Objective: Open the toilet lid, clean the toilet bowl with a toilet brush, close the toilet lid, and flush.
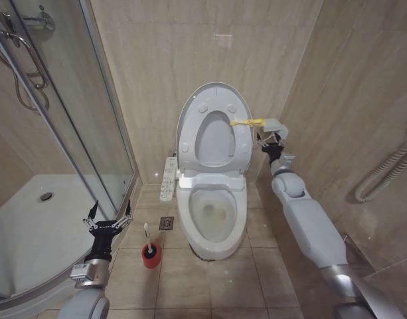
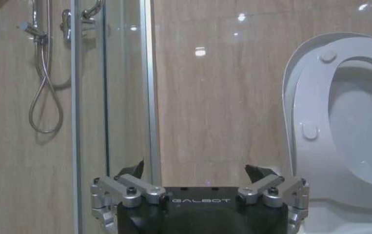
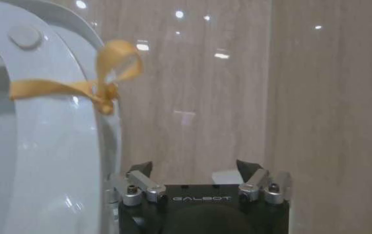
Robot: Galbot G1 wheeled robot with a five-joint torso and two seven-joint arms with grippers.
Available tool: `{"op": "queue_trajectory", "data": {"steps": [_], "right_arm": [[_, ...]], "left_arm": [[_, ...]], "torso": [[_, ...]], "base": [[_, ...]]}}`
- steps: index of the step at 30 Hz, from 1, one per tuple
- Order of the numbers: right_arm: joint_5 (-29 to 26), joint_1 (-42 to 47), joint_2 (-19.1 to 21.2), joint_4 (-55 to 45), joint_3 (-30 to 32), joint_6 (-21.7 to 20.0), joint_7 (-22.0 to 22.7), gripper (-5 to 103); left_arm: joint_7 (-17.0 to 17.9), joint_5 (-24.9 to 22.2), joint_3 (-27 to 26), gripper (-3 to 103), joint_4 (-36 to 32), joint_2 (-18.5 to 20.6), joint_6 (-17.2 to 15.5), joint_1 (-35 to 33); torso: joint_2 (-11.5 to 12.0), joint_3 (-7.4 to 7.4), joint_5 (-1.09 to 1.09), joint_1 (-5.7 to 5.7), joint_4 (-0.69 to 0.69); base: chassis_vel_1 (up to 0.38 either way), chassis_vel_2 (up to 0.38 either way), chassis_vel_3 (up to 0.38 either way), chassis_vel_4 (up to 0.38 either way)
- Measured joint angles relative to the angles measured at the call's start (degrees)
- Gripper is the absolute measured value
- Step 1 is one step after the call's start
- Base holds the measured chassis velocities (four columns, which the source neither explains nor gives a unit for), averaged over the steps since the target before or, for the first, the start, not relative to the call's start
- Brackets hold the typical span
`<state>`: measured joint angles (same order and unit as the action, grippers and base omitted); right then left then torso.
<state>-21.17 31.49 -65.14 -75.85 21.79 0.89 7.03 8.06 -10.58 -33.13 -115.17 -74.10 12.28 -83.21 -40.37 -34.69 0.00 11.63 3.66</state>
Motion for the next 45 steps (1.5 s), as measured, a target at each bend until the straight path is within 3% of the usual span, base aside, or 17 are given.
{"op": "queue_trajectory", "data": {"steps": [6, 7, 15, 26, 45], "right_arm": [[-2.4, 6.3, 2.2, -5.7, 2.4, -0.9, 1.4, 86], [-3.0, 9.1, 2.6, -8.2, 3.3, -1.1, 1.9, 100], [-3.4, 22.1, 2.4, -18.4, 5.9, -1.2, 3.7, 100], [0.7, 34.4, -3.8, -28.3, 8.3, 0.2, 4.9, 100], [6.0, 42.9, -12.2, -35.3, 11.9, 3.9, 2.1, 100]], "left_arm": [[0.0, 0.0, 0.0, 100, 0.0, 0.0, 0.0, 0.0], [0.0, 0.0, 0.0, 100, 0.0, 0.0, 0.0, 0.0], [0.0, 0.0, 0.0, 100, 0.0, 0.0, 0.0, 0.0], [0.0, 0.0, 0.0, 100, 0.0, 0.0, 0.0, 0.0], [0.0, 0.0, 0.0, 100, 0.0, 0.0, 0.0, 0.0]], "torso": [[0.0, 0.00, -0.01, 0.00, 0.01], [0.0, 0.00, 0.00, 0.00, 0.02], [0.0, 0.00, 0.01, 0.00, 0.02], [0.0, 0.00, -0.01, -0.01, 0.01], [0.0, 0.00, -0.01, 0.00, 0.01]], "base": [[0.000, 0.000, 0.000, 0.000], [0.000, 0.000, 0.000, 0.000], [0.000, 0.000, 0.000, 0.000], [0.000, 0.000, 0.000, 0.000], [0.000, 0.000, 0.000, 0.000]]}}
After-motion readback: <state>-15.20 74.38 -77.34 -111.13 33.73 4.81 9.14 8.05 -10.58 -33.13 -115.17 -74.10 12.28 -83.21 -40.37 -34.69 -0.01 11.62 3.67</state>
